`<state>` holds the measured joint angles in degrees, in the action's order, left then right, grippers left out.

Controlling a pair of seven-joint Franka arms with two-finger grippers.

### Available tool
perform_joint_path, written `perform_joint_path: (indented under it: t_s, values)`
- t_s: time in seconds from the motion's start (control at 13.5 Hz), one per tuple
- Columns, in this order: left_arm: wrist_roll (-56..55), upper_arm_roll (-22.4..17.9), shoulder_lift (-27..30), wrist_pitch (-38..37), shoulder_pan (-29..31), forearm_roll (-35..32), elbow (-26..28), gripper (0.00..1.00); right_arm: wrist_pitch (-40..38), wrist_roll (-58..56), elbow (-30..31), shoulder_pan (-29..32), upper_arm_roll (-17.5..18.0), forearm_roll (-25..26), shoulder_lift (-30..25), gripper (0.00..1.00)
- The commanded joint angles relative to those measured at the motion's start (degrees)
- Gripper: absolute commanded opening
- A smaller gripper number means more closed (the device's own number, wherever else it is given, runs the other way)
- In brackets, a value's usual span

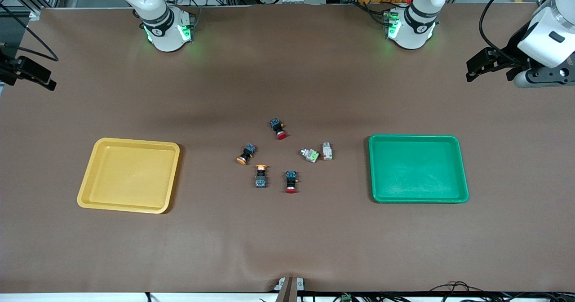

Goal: Place green and yellow buttons in trays

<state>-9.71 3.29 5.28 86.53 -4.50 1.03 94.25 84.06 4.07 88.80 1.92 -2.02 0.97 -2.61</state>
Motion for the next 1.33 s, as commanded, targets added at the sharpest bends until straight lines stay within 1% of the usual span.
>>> perform_joint_path:
  t_s: [0.0,0.59,0.67,0.81,0.89,1.03,1.26]
  values:
    - [-0.1,0.0,-1.2,-1.5,-0.1,-1.1,-2.5,1.0,-1.0,-0.6,-1.7,1.4,1.3,0.6,0.5,1.0]
    - [0.0,0.0,-2.6,-1.5,0.1,-1.0,-3.5,1.0,-3.1,-0.4,-1.4,1.3,1.4,-0.1,0.9,1.0]
    - [0.0,0.0,-2.7,-1.5,0.2,-0.9,-3.5,1.0,-3.0,-0.3,-1.4,1.3,2.0,-0.6,1.5,1.0]
    - [0.0,0.0,-2.9,-1.5,0.1,-0.9,-3.4,1.0,-2.9,0.6,-1.2,2.1,4.6,-2.9,3.0,1.0]
    - [0.0,0.0,-3.1,-1.5,-0.2,-0.9,-3.4,1.0,-2.6,0.7,-1.0,2.5,6.1,-3.3,4.1,1.0]
    - [-0.2,0.0,-3.4,-1.5,-0.4,-1.0,-3.5,1.0,-1.7,3.0,-1.0,2.1,8.0,-3.3,6.6,1.0]
    - [-0.3,0.0,-3.5,-1.5,-0.4,-0.9,-3.5,1.0,2.7,4.4,-1.1,-1.3,8.2,-3.4,11.0,1.0]
